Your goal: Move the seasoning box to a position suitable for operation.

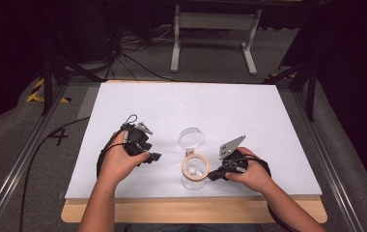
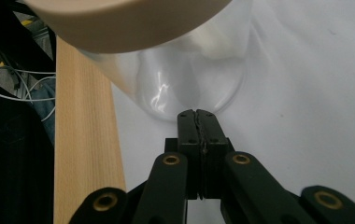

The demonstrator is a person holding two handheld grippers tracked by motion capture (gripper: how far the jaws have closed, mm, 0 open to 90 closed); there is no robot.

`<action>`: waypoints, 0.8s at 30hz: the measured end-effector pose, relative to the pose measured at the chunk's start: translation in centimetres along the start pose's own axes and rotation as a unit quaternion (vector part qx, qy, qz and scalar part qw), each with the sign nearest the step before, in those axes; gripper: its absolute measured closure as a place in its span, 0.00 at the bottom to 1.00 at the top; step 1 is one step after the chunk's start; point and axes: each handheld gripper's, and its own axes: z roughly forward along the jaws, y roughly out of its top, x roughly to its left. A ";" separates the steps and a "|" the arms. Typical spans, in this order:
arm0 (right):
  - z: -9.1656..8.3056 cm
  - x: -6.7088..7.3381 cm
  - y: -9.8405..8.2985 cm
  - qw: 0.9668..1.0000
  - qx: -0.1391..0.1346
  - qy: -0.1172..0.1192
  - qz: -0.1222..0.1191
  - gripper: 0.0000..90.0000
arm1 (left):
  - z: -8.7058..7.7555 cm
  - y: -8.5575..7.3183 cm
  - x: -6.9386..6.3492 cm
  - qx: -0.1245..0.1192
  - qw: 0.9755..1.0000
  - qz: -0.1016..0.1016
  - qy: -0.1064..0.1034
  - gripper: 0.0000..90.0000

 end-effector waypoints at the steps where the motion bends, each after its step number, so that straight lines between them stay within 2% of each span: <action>1: 0.1 0.1 0.0 1.000 0.000 0.000 -0.001 1.00 | 0.0 0.1 0.0 -0.003 1.000 0.000 0.000 0.50; 5: 0.4 0.6 0.1 1.000 -0.004 0.000 -0.004 1.00 | 0.2 0.4 0.2 -0.023 1.000 0.004 0.008 0.52; 7: 0.5 0.8 0.2 1.000 -0.007 -0.001 -0.003 1.00 | 0.5 0.5 0.3 -0.040 0.999 0.008 -0.006 0.51; 8: 0.6 0.9 0.2 1.000 -0.008 -0.003 -0.001 1.00 | 0.6 0.5 0.3 -0.044 0.999 0.012 -0.003 0.51; 11: 0.9 1.1 0.4 1.000 -0.011 -0.002 -0.003 1.00 | 0.8 0.7 0.3 -0.048 0.999 -0.001 0.012 0.51; 14: 0.9 1.2 0.4 1.000 -0.013 -0.004 -0.006 1.00 | 0.7 0.7 0.4 -0.044 0.999 0.003 0.010 0.62; 16: 0.7 1.1 0.3 1.000 -0.017 0.000 -0.003 1.00 | 0.3 0.6 0.6 -0.040 0.999 0.002 -0.008 0.74; 18: 0.1 1.1 0.3 1.000 -0.019 -0.007 0.000 1.00 | 0.0 0.6 0.7 -0.040 0.999 0.003 -0.008 0.90; 20: -0.6 1.1 0.2 1.000 -0.025 -0.017 -0.001 1.00 | -0.2 0.7 0.6 -0.037 0.999 0.015 -0.002 0.99; 22: -0.9 1.2 0.2 0.999 -0.026 -0.022 0.000 1.00 | -0.3 0.7 0.6 -0.046 0.999 0.019 0.004 1.00; 24: -2.0 1.5 0.2 0.999 -0.037 -0.038 0.004 1.00 | -0.5 1.1 0.3 -0.063 0.998 0.020 0.007 1.00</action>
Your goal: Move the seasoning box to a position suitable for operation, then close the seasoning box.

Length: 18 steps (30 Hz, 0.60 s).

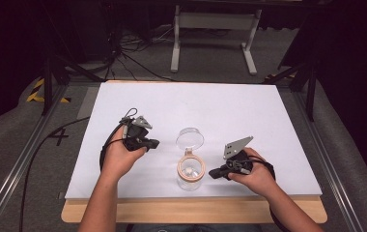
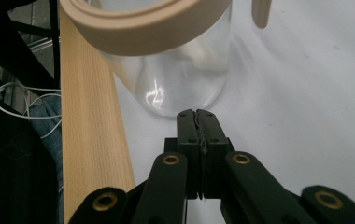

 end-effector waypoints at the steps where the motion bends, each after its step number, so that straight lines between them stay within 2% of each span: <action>1: -0.3 0.0 0.0 1.000 -0.005 -0.002 0.001 1.00 | 0.0 0.1 -0.1 -0.003 1.000 0.001 -0.004 1.00; 4: -0.9 0.1 0.1 1.000 -0.014 -0.006 0.005 1.00 | 0.0 0.4 -0.3 -0.013 1.000 -0.004 -0.009 1.00; 6: -1.4 0.2 0.2 1.000 -0.025 -0.009 0.007 1.00 | 0.1 0.6 -0.6 -0.045 0.999 -0.015 -0.005 0.98; 7: -1.7 0.2 0.3 0.999 -0.029 -0.012 0.008 1.00 | 0.2 0.8 -0.9 -0.069 0.997 -0.025 -0.012 0.96; 8: -1.7 0.2 0.3 0.999 -0.029 -0.012 0.008 1.00 | 0.2 0.8 -0.9 -0.069 0.997 -0.025 -0.012 0.99; 9: -2.5 0.5 0.5 0.999 -0.037 -0.024 0.005 1.00 | 0.4 1.0 -1.2 -0.078 0.997 -0.023 -0.013 0.99; 11: -3.3 1.0 0.9 0.998 -0.055 -0.031 -0.002 1.00 | 0.7 1.3 -1.6 -0.081 0.996 -0.018 -0.014 1.00; 12: -3.5 1.1 1.0 0.998 -0.058 -0.032 -0.004 1.00 | 0.8 1.4 -1.6 -0.084 0.996 -0.013 -0.015 1.00; 13: -3.6 1.3 1.2 0.997 -0.064 -0.031 -0.002 1.00 | 1.0 1.5 -1.8 -0.083 0.996 -0.017 -0.018 1.00; 14: -3.8 1.4 1.3 0.997 -0.071 -0.030 -0.005 1.00 | 1.2 1.6 -1.7 -0.082 0.996 -0.010 -0.015 1.00; 18: -3.9 2.0 1.9 0.996 -0.086 -0.022 -0.005 1.00 | 2.4 1.7 -1.8 -0.084 0.996 -0.018 -0.009 1.00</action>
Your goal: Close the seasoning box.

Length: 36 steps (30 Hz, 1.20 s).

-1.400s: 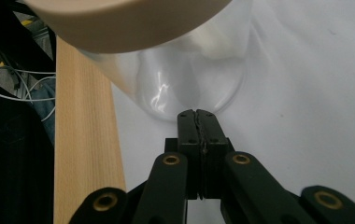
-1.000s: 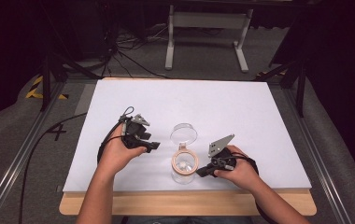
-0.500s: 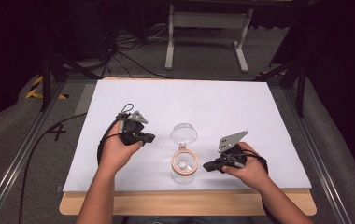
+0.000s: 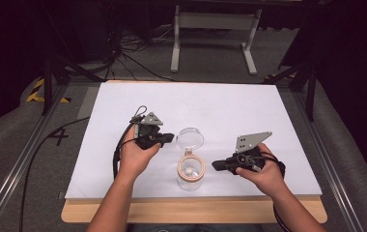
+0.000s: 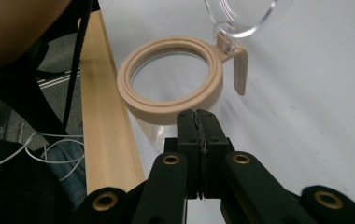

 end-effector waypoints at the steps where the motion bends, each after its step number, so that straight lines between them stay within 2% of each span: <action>1: 0.1 0.2 0.2 1.000 -0.004 0.003 0.000 1.00 | 0.2 0.0 0.0 0.001 1.000 0.001 0.000 1.00; 3: 0.2 0.3 0.3 1.000 -0.009 0.004 -0.001 1.00 | 0.2 0.1 0.1 0.002 1.000 0.005 0.001 1.00; 7: 0.6 0.9 0.9 1.000 -0.019 0.010 0.003 1.00 | 0.1 0.4 -0.3 -0.028 1.000 0.000 -0.008 1.00; 11: 0.8 1.1 1.2 1.000 -0.025 0.007 0.002 1.00 | -0.2 0.8 -0.8 -0.048 0.999 0.019 -0.013 1.00; 13: 0.9 1.1 1.2 1.000 -0.027 0.005 0.006 1.00 | -0.4 1.0 -1.1 -0.056 0.998 0.022 -0.012 1.00; 17: 1.2 1.1 1.2 1.000 -0.028 0.005 0.009 1.00 | -1.0 1.3 -1.4 -0.054 0.998 0.028 -0.014 1.00; 18: 1.2 1.1 1.2 0.999 -0.029 0.007 0.011 1.00 | -1.0 1.3 -1.5 -0.062 0.998 0.025 -0.016 1.00; 20: 1.3 1.1 1.2 0.999 -0.029 0.008 0.011 1.00 | -1.1 1.3 -1.5 -0.059 0.998 0.024 -0.020 0.99; 23: 1.2 1.1 1.3 0.999 -0.033 0.009 0.014 0.99 | -1.3 1.4 -1.6 -0.066 0.997 0.024 -0.034 0.99; 25: 1.1 1.0 1.4 0.999 -0.037 0.008 0.015 0.99 | -1.4 1.5 -1.8 -0.061 0.997 0.029 -0.036 0.99; 26: 1.1 1.0 1.4 0.999 -0.039 0.009 0.015 0.99 | -1.4 1.5 -2.0 -0.061 0.997 0.025 -0.038 0.99; 27: 1.1 1.0 1.4 0.999 -0.040 0.011 0.016 0.99 | -1.5 1.6 -2.0 -0.052 0.997 0.030 -0.040 0.99; 29: 1.1 1.0 1.4 0.999 -0.042 0.014 0.019 0.99 | -1.4 1.6 -2.3 -0.056 0.997 0.031 -0.042 0.99; 32: 1.3 1.0 1.4 0.999 -0.043 0.019 0.021 0.99 | -1.7 1.8 -2.6 -0.047 0.997 0.040 -0.049 0.99; 36: 1.5 1.1 1.6 0.999 -0.042 0.024 0.017 0.99 | -2.1 1.9 -3.3 -0.042 0.997 0.051 -0.033 0.97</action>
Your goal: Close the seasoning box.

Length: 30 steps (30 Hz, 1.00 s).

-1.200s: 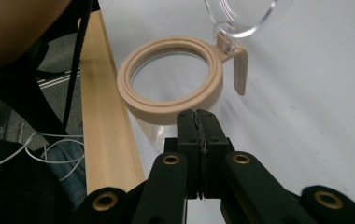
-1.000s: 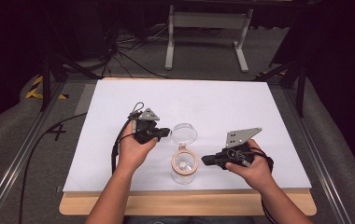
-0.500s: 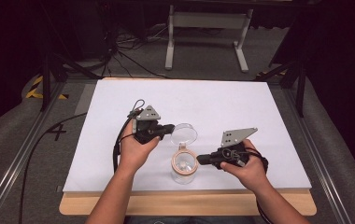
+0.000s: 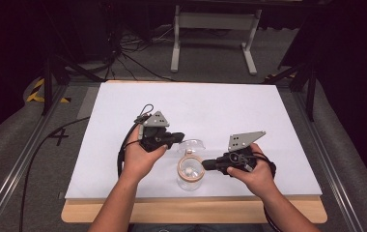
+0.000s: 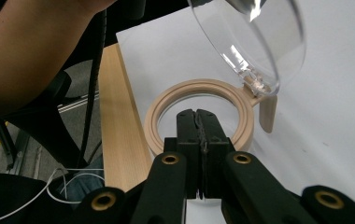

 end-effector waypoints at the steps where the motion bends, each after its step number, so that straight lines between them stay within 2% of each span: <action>1: 0.0 0.0 0.0 1.000 0.001 0.001 0.000 0.99 | -0.1 0.0 -0.1 0.002 1.000 0.005 0.007 0.97; 6: 0.2 0.0 0.1 1.000 0.008 0.008 -0.001 0.99 | -0.5 0.1 -0.4 0.002 1.000 0.011 0.008 0.97; 10: 0.2 0.1 0.1 1.000 0.017 0.011 -0.004 0.99 | -0.9 0.1 -0.5 0.011 1.000 0.003 0.004 0.95; 11: 0.2 0.1 0.1 1.000 0.018 0.011 -0.005 1.00 | -1.1 0.1 -0.4 0.020 1.000 0.009 -0.003 0.95; 13: 0.1 0.2 0.0 1.000 0.023 0.014 -0.005 1.00 | -1.3 0.0 -0.3 0.032 0.999 0.001 -0.013 0.93; 15: 0.1 0.2 0.0 1.000 0.026 0.016 -0.006 1.00 | -1.5 -0.1 -0.2 0.040 0.999 -0.009 -0.014 0.93; 21: 0.3 0.5 -0.1 0.999 0.040 0.028 -0.008 1.00 | -2.0 -0.1 0.0 0.051 0.999 -0.008 -0.009 0.93; 27: 0.7 0.8 -0.1 0.997 0.063 0.041 -0.010 1.00 | -2.0 -0.2 0.1 0.063 0.998 -0.018 -0.001 0.93; 30: 0.8 0.8 -0.2 0.996 0.072 0.042 -0.011 1.00 | -2.0 -0.2 0.1 0.062 0.998 -0.021 -0.003 0.92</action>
